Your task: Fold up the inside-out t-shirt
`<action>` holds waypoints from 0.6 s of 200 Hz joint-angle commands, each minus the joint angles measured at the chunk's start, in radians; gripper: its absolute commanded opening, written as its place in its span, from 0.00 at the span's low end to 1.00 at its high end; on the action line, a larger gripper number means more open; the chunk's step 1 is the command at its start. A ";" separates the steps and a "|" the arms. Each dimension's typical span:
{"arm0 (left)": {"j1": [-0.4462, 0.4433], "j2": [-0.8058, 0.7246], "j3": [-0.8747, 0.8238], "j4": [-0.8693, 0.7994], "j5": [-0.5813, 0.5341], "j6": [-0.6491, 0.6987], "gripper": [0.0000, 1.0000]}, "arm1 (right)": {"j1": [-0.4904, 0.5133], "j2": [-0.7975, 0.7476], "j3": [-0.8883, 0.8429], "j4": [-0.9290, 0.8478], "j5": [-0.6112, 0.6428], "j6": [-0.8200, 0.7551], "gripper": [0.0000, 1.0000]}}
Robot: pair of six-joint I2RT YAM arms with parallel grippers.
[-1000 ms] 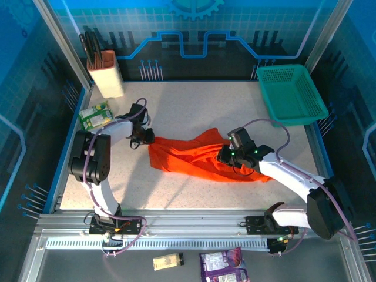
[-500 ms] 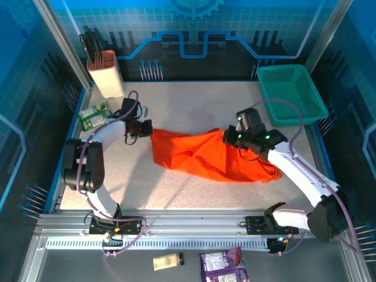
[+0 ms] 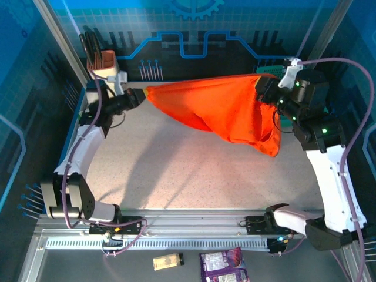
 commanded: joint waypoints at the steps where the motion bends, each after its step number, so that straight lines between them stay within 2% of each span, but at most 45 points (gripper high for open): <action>1: 0.079 -0.039 0.144 0.455 0.130 -0.399 0.00 | -0.029 0.025 -0.161 0.084 -0.100 0.120 0.00; 16: 0.088 -0.007 0.248 0.530 0.154 -0.516 0.00 | -0.037 0.039 -0.257 0.182 -0.230 0.215 0.00; 31: 0.081 0.003 0.275 0.471 0.158 -0.487 0.00 | -0.052 0.040 -0.265 0.204 -0.292 0.248 0.00; 56: 0.076 -0.010 0.174 0.284 0.129 -0.327 0.00 | -0.113 0.008 -0.111 0.059 -0.263 0.164 0.00; 75: 0.076 -0.009 0.065 0.303 0.120 -0.331 0.00 | -0.157 -0.032 0.039 -0.064 -0.159 0.086 0.00; 93: 0.073 -0.011 -0.018 0.360 0.110 -0.361 0.00 | -0.160 -0.075 0.101 -0.078 -0.080 0.052 0.00; 105: 0.070 -0.009 -0.038 0.370 0.108 -0.370 0.00 | -0.157 -0.084 0.094 -0.055 -0.100 0.069 0.00; 120: 0.069 -0.003 -0.027 0.386 0.110 -0.389 0.00 | -0.160 -0.064 0.034 0.009 -0.216 0.131 0.00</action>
